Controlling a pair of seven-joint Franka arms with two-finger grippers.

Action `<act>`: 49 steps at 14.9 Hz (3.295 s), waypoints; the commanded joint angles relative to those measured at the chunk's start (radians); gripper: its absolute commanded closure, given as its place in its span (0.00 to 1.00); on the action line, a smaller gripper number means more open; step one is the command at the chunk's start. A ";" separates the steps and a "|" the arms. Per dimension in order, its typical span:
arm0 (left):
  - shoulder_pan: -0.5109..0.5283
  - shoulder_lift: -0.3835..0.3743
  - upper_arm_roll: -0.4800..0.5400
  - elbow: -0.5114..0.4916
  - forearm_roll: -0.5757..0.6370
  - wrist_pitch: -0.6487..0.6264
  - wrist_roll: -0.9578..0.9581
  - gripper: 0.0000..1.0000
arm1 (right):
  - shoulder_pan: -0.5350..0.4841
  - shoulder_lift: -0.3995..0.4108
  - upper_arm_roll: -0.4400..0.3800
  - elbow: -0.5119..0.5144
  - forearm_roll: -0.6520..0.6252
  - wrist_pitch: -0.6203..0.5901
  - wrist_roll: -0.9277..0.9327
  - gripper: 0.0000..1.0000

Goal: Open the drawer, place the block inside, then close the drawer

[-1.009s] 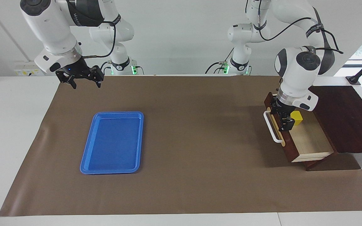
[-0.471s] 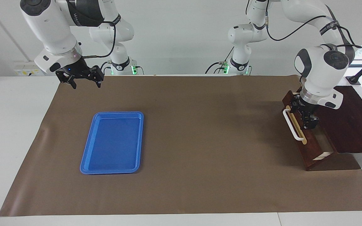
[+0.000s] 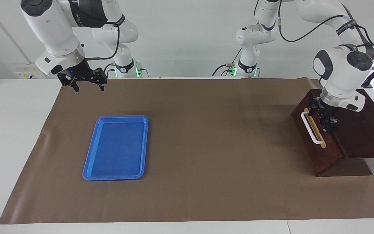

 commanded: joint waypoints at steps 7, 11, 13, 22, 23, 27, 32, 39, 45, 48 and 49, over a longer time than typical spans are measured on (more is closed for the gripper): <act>0.019 -0.010 -0.008 0.024 0.020 -0.072 0.044 0.00 | -0.015 -0.013 0.008 -0.011 0.003 -0.013 -0.025 0.00; -0.004 -0.074 -0.021 0.061 -0.026 -0.195 0.154 0.00 | -0.013 -0.013 0.008 -0.011 0.001 -0.013 -0.026 0.00; -0.004 -0.113 -0.019 0.059 -0.099 -0.224 0.266 0.00 | -0.013 -0.013 0.008 -0.011 0.003 -0.013 -0.026 0.00; -0.110 -0.141 -0.008 0.064 -0.126 -0.370 0.956 0.00 | -0.013 -0.013 0.008 -0.011 0.003 -0.013 -0.025 0.00; -0.110 -0.125 -0.007 0.087 -0.139 -0.367 1.052 0.00 | -0.013 -0.013 0.008 -0.011 0.003 -0.013 -0.026 0.00; -0.111 -0.118 -0.008 0.127 -0.164 -0.407 1.384 0.00 | -0.013 -0.013 0.008 -0.011 0.003 -0.013 -0.026 0.00; -0.137 -0.068 -0.019 0.207 -0.156 -0.450 1.467 0.00 | -0.013 -0.013 0.008 -0.011 0.003 -0.013 -0.025 0.00; -0.152 -0.113 -0.018 0.188 -0.165 -0.502 1.587 0.00 | -0.013 -0.013 0.008 -0.011 0.003 -0.013 -0.026 0.00; -0.149 -0.180 -0.008 0.144 -0.169 -0.497 1.596 0.00 | -0.013 -0.013 0.008 -0.011 0.003 -0.013 -0.025 0.00; -0.149 -0.179 -0.007 0.145 -0.172 -0.465 1.598 0.00 | -0.013 -0.013 0.008 -0.011 0.003 -0.013 -0.026 0.00; -0.151 -0.179 -0.008 0.145 -0.175 -0.471 1.598 0.00 | -0.013 -0.013 0.008 -0.011 0.003 -0.013 -0.026 0.00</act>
